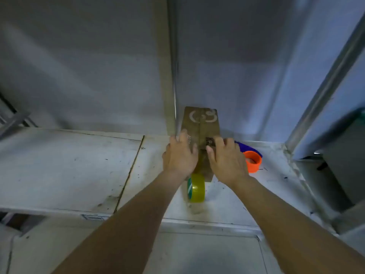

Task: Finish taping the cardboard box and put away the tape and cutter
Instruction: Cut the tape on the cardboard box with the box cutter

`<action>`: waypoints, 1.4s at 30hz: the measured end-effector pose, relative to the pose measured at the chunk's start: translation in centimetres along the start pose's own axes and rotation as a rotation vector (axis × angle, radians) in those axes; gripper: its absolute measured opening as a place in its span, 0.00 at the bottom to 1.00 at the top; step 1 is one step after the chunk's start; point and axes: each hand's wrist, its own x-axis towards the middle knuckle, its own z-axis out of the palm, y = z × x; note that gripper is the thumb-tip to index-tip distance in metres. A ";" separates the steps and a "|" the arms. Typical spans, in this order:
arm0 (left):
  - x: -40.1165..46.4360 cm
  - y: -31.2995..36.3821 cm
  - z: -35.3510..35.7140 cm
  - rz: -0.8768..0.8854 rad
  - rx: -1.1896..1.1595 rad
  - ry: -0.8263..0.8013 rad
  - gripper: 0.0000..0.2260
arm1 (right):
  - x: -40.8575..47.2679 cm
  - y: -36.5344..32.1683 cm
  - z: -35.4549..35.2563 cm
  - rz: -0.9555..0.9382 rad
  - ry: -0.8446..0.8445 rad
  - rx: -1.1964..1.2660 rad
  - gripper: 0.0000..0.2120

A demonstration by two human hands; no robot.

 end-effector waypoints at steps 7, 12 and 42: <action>3.8 -3.2 5.3 -0.057 -0.275 0.026 0.21 | 2.8 2.8 6.5 0.044 -0.138 0.265 0.28; 3.8 -4.6 7.0 0.100 -0.263 0.166 0.25 | 2.7 3.7 7.6 -0.039 -0.045 0.266 0.34; -1.9 -5.3 4.0 0.556 0.283 0.103 0.17 | -5.0 1.7 6.7 -0.049 0.131 0.142 0.22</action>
